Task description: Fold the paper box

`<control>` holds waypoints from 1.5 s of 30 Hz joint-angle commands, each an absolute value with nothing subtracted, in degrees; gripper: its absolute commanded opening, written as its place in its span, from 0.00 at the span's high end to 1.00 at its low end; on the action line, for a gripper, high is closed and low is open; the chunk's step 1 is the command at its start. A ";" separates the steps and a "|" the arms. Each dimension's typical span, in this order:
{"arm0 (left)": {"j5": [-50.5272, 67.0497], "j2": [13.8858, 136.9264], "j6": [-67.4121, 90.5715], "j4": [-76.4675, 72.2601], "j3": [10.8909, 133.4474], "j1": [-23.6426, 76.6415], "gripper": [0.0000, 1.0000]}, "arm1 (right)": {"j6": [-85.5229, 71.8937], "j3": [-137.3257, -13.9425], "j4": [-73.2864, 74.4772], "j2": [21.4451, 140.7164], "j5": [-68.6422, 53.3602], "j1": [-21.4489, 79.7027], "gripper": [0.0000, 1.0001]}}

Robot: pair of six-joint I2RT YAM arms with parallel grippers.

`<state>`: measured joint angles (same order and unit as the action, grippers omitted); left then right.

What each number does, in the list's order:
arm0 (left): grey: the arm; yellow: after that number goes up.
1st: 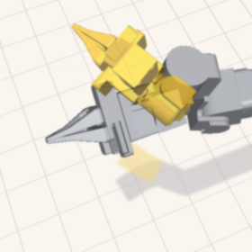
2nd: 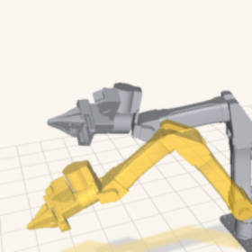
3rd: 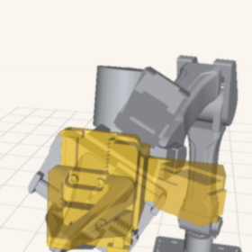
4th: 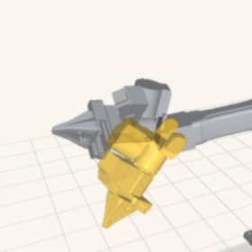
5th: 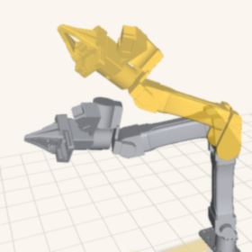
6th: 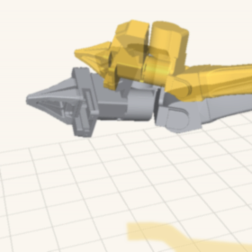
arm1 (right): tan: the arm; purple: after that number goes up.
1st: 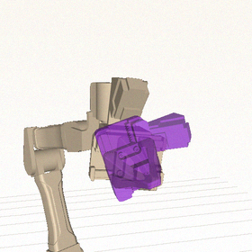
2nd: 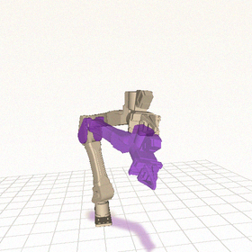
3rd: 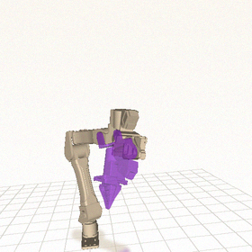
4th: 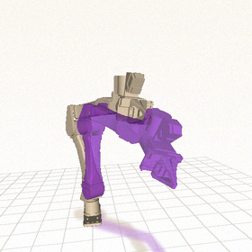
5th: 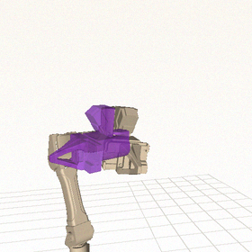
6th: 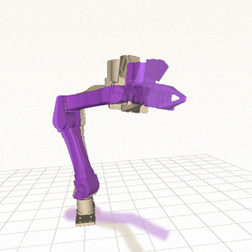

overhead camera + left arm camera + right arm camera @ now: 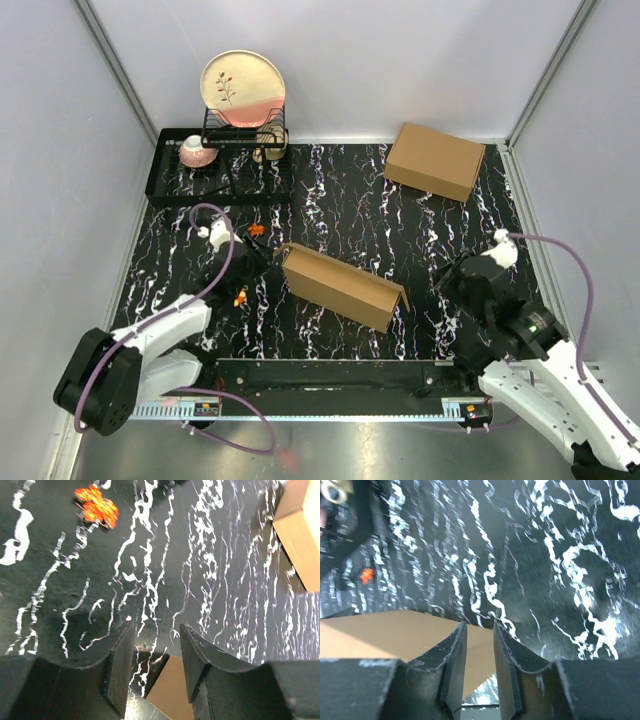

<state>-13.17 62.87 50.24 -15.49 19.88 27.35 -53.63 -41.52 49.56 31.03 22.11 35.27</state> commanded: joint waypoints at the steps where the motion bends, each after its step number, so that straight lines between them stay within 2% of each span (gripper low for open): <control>1: -25.90 58.81 51.94 -0.22 26.36 27.25 0.55 | -41.95 -51.49 47.38 33.99 26.38 35.51 0.64; 4: -28.99 57.05 51.86 7.62 30.23 26.02 0.52 | -34.39 -56.77 46.33 35.68 20.06 35.51 0.62; 9: -26.20 50.99 49.14 11.42 33.04 19.52 0.44 | -26.12 -61.43 48.24 37.78 5.75 35.51 0.57; 14: -13.47 46.41 37.28 9.06 36.56 16.08 0.37 | -25.75 -61.71 53.26 39.56 0.88 35.51 0.57; 22: 13.41 45.70 23.49 1.76 38.49 16.08 0.35 | -24.52 -61.87 56.51 37.80 -2.02 35.59 0.57; 28: 23.44 41.05 11.80 0.98 36.83 16.08 0.34 | -23.12 -62.75 58.18 37.09 -4.04 35.51 0.57; 37: 29.61 39.90 8.18 -1.76 34.63 16.52 0.36 | -22.41 -63.19 58.62 36.47 -5.63 35.51 0.57; 45: 27.07 42.71 1.67 1.15 33.93 20.21 0.39 | -22.41 -62.23 58.10 35.77 -6.50 35.51 0.57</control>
<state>26.33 42.33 6.00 2.39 34.63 19.16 -23.55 -61.08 58.92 36.38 -4.27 35.27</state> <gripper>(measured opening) 0.618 0.426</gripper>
